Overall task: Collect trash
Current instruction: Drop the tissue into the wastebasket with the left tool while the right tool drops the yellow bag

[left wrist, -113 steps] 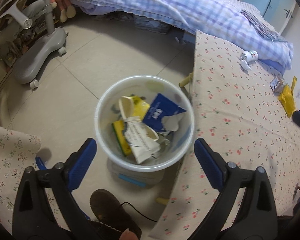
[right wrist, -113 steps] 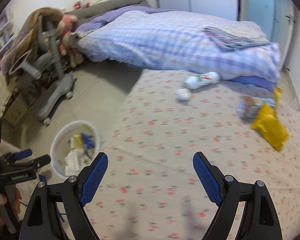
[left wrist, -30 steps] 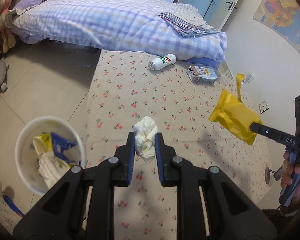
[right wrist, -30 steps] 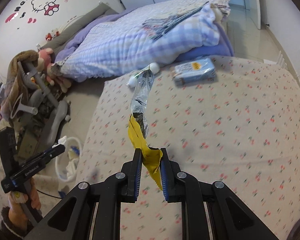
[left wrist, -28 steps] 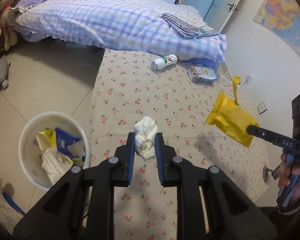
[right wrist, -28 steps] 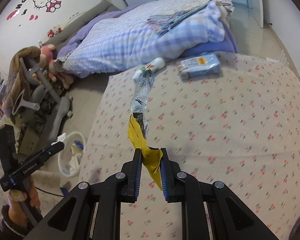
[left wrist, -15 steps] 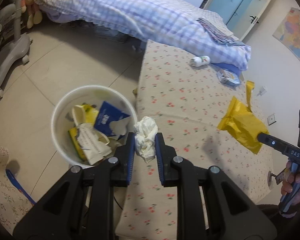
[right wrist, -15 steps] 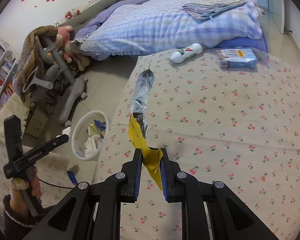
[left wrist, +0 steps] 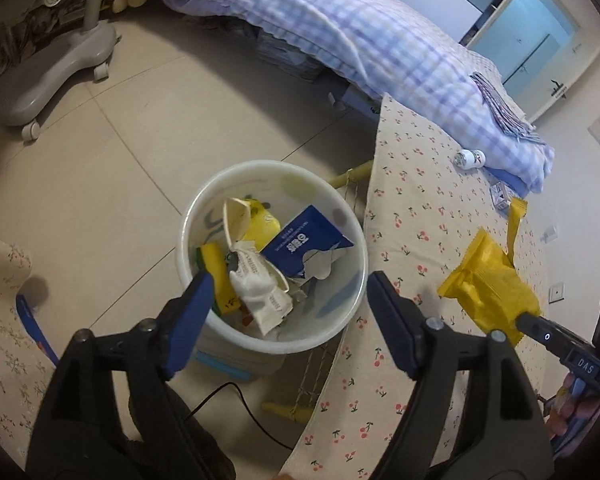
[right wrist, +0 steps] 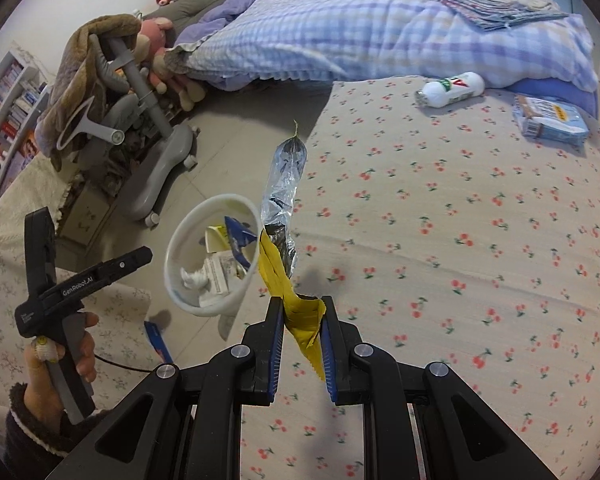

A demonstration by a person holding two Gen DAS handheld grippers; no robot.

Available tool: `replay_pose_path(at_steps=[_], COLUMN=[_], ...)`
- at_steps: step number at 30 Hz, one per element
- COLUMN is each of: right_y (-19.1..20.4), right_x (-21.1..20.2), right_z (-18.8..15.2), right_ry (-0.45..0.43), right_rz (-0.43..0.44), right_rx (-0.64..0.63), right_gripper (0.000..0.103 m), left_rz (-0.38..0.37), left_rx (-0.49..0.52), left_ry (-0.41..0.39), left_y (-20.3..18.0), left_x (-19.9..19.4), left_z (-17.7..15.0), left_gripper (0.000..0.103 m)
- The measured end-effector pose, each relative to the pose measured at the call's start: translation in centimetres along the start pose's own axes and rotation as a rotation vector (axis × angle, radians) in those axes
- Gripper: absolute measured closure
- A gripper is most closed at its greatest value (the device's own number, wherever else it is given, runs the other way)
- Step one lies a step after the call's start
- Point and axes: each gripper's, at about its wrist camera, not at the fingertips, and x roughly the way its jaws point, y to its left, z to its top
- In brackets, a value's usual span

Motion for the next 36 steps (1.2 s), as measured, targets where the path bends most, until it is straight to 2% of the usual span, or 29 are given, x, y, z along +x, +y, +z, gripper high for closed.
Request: replay_pose_path(at_steps=[2,4,14,23,27,28,29,30,32,36], right_y=[0.9,1.7,5.4,8.4,9.6,9.8,9.9,10.1,9.9,9.4], right_x=[0.6,1.3,5.1,8.0,8.5,8.5,8.4,8.4,8.0,7.3], right_z=[0.2,0.4,1.4,1.9,2.2,2.3,2.4,2.4,2.3,2.2], right_ry=[0.004,0.008,0.035,0.040,-0.009,-0.018,-0.020,-0.022,-0.039,-0.049], right_rz=[0.010,0.017,0.066,0.097,0.103,0.100,0.097,0.094,0.080,0.062], right_rx=[-0.010,-0.021,-0.045,-0.078,-0.117,-0.125,-0.124,-0.119,-0.110,-0.113], right_gripper=[0.085,0.085,0.085,0.084,0.082,0.080,0.070,0.052,0.037,0.037], left_rz=[0.058,0.111,0.282,0.321,0.327,0.327,0.325,0.322,0.318,0.313], left_rx=[0.002,0.018,0.098,0.103,0.091,0.089,0.087,0.085,0.087,0.098], left_ry=[-0.007,-0.011,0.002,0.000,0.004,0.005,0.005,0.004,0.003,0.003], left_y=[0.3,0.5,2.0,3.7,4.3,4.2,4.3,4.2,4.1,3.7], left_x=[-0.2,-0.3,-1.5,-2.2,-2.3,-2.3,-2.3,-2.4,-2.5,-2.5], left_z=[-0.3,-0.6,-2.0,-2.3,-2.4,-2.4,-2.4,-2.4,-2.4,-2.5], left_gripper=[0.007,0.003,0.003,0.003,0.003,0.003,0.003,0.003,0.003,0.003])
